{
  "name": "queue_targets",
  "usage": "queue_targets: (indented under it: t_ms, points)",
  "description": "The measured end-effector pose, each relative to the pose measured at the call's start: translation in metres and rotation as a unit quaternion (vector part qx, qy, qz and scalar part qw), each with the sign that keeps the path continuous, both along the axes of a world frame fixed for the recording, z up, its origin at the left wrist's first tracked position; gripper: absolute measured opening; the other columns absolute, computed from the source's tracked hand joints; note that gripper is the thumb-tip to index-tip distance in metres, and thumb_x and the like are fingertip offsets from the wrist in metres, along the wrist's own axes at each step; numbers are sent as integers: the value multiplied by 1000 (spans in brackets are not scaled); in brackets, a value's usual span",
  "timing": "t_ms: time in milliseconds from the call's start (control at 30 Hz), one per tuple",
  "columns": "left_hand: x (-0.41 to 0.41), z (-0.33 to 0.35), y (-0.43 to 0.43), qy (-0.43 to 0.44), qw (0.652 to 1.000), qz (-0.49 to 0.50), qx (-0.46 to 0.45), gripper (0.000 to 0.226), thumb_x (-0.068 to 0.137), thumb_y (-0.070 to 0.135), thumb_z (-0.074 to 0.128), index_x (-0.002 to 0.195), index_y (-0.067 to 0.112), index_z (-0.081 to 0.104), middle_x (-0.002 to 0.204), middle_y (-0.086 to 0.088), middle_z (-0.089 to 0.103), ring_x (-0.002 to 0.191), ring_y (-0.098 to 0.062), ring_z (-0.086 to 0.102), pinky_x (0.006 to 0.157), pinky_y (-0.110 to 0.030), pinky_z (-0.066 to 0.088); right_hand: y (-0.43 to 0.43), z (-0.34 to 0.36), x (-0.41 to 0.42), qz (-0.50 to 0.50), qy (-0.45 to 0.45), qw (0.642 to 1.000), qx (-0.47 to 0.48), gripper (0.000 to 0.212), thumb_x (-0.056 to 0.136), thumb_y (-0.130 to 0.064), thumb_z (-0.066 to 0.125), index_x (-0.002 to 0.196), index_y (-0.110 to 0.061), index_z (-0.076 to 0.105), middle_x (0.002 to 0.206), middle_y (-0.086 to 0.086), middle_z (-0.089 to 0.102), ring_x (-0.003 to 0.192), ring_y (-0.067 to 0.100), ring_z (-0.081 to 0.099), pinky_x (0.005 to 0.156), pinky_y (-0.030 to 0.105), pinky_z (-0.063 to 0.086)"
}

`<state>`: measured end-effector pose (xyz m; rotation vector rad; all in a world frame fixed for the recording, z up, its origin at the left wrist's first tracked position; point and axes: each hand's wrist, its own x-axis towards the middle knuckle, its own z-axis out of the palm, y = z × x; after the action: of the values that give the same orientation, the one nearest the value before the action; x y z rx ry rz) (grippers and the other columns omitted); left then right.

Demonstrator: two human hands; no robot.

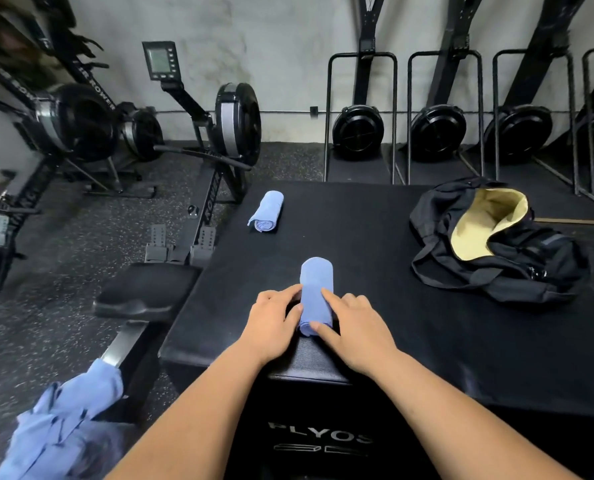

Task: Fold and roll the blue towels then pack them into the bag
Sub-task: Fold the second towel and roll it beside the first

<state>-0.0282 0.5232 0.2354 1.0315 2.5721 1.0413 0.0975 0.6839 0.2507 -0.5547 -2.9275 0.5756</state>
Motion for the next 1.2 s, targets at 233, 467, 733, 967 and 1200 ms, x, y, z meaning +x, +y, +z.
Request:
queue_targets:
  t_ms: [233,467,733,967,1200]
  points:
    - [-18,2,-11,42,999,11,-29,59,105,46,56,159,29,40,157,12,49,149,-20,31,121,-37,30,2,-3,-22,12,30,997,63,54,103,-64,43,155,-51,37,114,-8,50,111,18,44,90,34,43]
    - [-57,-8,-13,91,992,30,-80,65,106,61,41,164,31,33,173,2,26,162,-22,13,131,-39,13,3,-10,-65,-11,39,998,52,51,104,-61,40,154,-47,39,112,-7,47,109,19,44,90,37,46]
    - [-109,-15,2,146,966,92,-191,79,100,72,7,168,31,16,177,-3,7,163,-22,-5,131,-45,-1,27,-17,-134,-38,56,993,96,48,106,-52,43,153,-42,44,111,-3,50,102,23,45,85,41,47]
    - [-114,-24,13,162,958,119,-206,78,103,74,8,169,31,8,177,-1,0,162,-19,-10,131,-44,0,51,-24,-201,-63,62,987,134,48,108,-49,40,155,-40,40,115,-1,52,101,25,44,80,40,44]
    - [-116,-30,14,192,955,129,-185,77,103,73,12,167,30,22,176,-2,12,163,-20,1,132,-43,5,59,-27,-259,-83,58,985,138,47,110,-44,38,156,-35,35,117,3,49,102,26,43,78,38,36]
